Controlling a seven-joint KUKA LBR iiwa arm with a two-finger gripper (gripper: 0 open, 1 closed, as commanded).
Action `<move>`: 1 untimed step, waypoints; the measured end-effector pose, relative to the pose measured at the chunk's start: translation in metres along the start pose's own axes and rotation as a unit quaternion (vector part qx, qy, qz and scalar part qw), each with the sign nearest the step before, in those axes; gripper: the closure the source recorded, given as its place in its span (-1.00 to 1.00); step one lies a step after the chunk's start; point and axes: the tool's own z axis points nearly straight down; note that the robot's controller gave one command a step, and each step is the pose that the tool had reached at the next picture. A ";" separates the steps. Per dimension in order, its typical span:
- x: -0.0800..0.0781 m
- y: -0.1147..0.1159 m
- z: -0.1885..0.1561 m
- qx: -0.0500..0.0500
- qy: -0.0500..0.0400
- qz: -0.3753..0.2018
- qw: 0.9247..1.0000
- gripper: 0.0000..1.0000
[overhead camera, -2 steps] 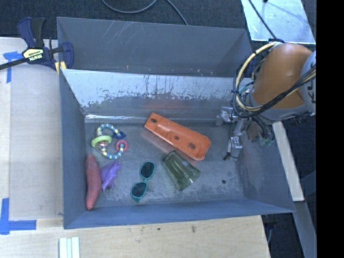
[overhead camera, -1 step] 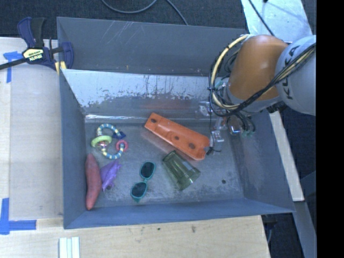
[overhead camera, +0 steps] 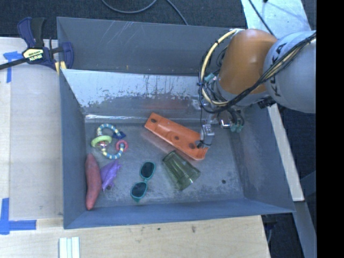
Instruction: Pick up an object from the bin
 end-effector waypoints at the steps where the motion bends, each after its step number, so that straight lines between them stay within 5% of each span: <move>1: 0.002 0.033 0.038 0.001 0.001 0.084 0.996 -1.00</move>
Offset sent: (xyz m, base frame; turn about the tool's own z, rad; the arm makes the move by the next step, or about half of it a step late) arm -0.0102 0.0431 -0.0555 0.2072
